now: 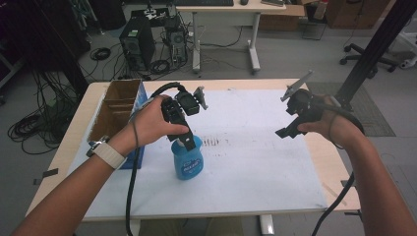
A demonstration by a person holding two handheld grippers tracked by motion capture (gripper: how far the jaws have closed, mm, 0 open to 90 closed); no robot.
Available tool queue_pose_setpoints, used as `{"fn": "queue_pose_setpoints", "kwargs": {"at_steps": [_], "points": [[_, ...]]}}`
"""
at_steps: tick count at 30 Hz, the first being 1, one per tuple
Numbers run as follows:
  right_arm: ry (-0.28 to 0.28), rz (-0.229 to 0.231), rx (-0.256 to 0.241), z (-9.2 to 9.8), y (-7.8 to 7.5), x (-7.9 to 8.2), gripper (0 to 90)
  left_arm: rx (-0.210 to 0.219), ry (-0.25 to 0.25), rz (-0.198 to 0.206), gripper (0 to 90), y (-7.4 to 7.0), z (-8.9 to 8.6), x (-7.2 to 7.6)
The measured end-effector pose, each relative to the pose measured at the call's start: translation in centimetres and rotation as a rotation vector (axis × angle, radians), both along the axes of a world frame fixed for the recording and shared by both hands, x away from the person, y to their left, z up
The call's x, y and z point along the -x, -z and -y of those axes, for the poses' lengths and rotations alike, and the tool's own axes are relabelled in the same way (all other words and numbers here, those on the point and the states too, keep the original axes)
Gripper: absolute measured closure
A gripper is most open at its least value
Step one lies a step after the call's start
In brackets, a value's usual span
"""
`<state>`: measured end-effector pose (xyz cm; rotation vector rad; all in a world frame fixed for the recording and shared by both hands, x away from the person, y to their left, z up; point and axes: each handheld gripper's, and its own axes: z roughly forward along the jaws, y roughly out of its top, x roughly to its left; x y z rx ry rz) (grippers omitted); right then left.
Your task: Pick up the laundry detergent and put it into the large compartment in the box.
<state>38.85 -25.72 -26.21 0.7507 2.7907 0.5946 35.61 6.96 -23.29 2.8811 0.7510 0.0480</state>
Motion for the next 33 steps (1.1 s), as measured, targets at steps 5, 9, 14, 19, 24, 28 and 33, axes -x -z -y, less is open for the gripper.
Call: {"fn": "queue_pose_setpoints", "kwargs": {"at_steps": [5, 9, 14, 19, 24, 28, 33], "points": [[-0.001, 0.0, -0.001, 0.0, 0.0, 0.0, 9.1, -0.004, 0.004, -0.001, 8.6, 0.4, 0.1, 0.0], [-0.003, 0.0, -0.002, -0.1, 0.1, 0.0, 9.1, -0.003, 0.0, -0.006, 8.6, 0.9, 0.2, 0.0], [-0.001, -0.003, 0.0, 0.0, 0.1, 0.0, 9.1, -0.007, -0.004, -0.01, 8.6, 1.5, 0.3, -0.1], [-0.001, -0.002, -0.001, 0.0, 0.2, 0.0, 9.1, -0.009, -0.01, -0.007, 8.6, 1.9, 0.3, -0.2], [-0.003, -0.003, -0.002, 0.0, 0.2, 0.0, 9.1, -0.014, -0.012, -0.012, 8.6, 2.5, 0.4, -0.3], [0.002, -0.005, -0.002, 0.1, 0.3, 0.0, 9.1, -0.015, -0.017, -0.015, 8.6, 3.0, 0.4, -0.3], [0.002, -0.005, -0.002, 0.2, 0.4, 0.0, 9.1, -0.015, -0.02, -0.011, 8.8, 3.2, 0.4, -0.3]]}}
